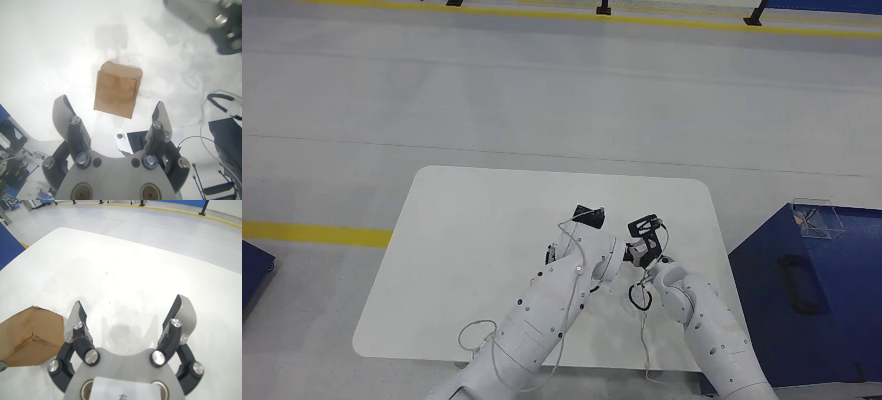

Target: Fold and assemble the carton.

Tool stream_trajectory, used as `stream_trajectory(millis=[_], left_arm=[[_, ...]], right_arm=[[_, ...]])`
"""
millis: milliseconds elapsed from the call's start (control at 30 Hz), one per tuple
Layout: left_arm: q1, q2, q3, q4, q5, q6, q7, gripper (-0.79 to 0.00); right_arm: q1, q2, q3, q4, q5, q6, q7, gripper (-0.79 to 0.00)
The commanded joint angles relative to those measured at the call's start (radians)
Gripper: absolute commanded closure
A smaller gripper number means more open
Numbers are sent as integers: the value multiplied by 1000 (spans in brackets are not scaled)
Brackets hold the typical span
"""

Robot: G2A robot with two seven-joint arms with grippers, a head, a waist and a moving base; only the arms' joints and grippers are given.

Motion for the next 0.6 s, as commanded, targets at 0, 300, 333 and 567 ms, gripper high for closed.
stream_trajectory(millis=[0,300,333,567], left_arm=[[66,-3,6,-192,145,48,48,-785],[518,114,78,-649,302,17,704,0],[557,131,66,-661,285,-5,785,0],[757,194,-70,-661,118,-95,1143,0]], right_arm=[[0,0,0,0,0,0,0,-785],[0,0,0,0,0,0,0,-785],[0,0,0,0,0,0,0,-785],[0,0,0,0,0,0,0,-785]])
